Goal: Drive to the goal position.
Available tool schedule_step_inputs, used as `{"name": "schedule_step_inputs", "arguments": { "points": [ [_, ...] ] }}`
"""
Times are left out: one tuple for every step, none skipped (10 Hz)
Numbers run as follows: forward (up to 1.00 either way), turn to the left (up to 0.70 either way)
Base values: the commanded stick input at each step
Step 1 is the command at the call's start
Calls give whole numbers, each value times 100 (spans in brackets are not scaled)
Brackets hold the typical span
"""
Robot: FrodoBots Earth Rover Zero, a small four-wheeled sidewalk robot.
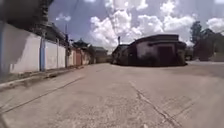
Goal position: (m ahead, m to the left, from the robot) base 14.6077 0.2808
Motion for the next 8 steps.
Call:
{"name": "schedule_step_inputs", "arguments": {
  "points": [
    [85, -26],
    [85, -15],
    [85, -1],
    [85, 0],
    [85, 0],
    [85, 0],
    [85, 0],
    [85, 0]
  ]
}}
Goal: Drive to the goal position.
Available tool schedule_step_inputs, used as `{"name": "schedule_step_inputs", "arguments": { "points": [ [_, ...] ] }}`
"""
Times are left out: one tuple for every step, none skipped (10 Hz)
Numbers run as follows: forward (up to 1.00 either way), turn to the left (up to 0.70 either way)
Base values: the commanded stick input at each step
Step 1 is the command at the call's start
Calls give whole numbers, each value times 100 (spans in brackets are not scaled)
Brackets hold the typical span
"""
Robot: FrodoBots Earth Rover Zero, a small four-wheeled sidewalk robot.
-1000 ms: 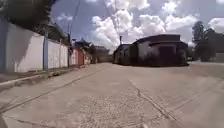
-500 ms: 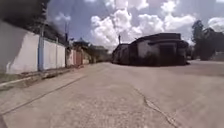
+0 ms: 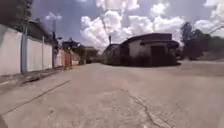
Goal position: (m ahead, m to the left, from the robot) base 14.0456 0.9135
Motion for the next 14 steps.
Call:
{"name": "schedule_step_inputs", "arguments": {
  "points": [
    [85, 0],
    [85, 0],
    [85, 0],
    [85, 0],
    [85, 0],
    [85, 0],
    [85, 0],
    [85, 0],
    [85, 0],
    [85, 0],
    [85, 0],
    [85, 0],
    [85, 0],
    [85, 0]
  ]
}}
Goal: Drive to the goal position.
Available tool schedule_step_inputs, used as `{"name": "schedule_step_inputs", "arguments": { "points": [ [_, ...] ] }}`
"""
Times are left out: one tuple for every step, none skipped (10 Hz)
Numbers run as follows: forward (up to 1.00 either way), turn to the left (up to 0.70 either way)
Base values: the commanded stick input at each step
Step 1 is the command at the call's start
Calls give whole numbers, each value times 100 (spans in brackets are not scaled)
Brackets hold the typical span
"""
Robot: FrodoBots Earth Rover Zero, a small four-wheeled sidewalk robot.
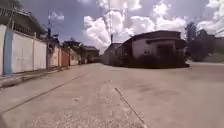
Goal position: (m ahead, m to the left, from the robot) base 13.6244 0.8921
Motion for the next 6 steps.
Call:
{"name": "schedule_step_inputs", "arguments": {
  "points": [
    [85, 0],
    [85, 0],
    [85, 0],
    [85, 0],
    [85, 0],
    [85, 0]
  ]
}}
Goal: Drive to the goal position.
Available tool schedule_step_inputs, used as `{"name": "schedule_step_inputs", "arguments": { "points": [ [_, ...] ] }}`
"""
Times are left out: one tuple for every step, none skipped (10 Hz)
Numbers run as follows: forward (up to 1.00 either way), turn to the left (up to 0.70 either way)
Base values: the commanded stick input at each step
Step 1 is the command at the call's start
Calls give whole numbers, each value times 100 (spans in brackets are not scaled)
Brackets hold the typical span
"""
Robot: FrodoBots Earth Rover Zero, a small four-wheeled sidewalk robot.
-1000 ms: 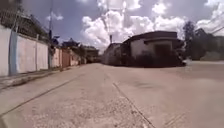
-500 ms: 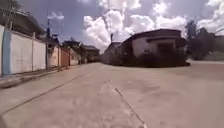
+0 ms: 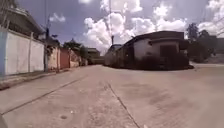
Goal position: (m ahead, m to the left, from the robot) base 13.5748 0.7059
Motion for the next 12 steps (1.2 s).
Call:
{"name": "schedule_step_inputs", "arguments": {
  "points": [
    [85, 0],
    [85, 0],
    [85, 0],
    [85, 0],
    [85, 0],
    [85, 0],
    [85, 0],
    [85, 0],
    [85, 0],
    [85, 0],
    [85, 0],
    [85, 0]
  ]
}}
